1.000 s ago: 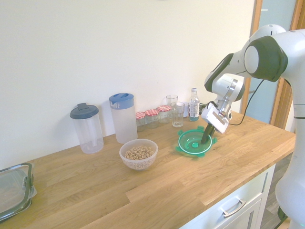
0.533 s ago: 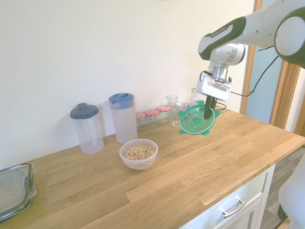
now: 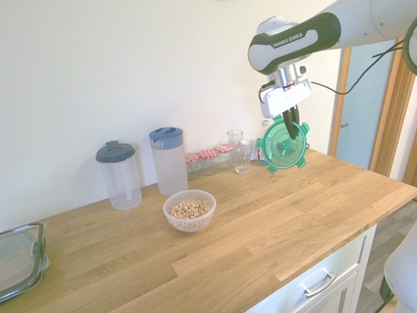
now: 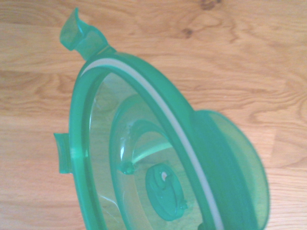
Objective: Cover the lid of food container
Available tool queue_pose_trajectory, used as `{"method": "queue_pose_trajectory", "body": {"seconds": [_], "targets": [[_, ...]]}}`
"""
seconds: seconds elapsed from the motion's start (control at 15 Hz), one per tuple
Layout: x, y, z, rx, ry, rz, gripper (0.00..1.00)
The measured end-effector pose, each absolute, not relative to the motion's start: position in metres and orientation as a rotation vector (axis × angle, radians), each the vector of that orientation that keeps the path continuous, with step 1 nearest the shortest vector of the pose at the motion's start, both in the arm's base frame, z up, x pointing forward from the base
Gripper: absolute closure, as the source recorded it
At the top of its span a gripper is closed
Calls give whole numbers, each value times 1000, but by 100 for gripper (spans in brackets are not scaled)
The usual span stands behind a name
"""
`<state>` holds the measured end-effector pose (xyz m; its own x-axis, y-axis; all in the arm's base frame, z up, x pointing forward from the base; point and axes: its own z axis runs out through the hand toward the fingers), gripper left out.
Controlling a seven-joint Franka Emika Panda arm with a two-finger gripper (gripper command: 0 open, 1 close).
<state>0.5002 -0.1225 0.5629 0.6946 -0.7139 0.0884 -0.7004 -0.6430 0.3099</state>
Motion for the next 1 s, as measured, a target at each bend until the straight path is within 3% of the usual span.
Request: {"method": "queue_pose_trajectory", "body": {"seconds": [0.4,1.0], "targets": [[523,11,552,2236,-1052,216,100],[537,182,519,1759,-1065,396,100]]}}
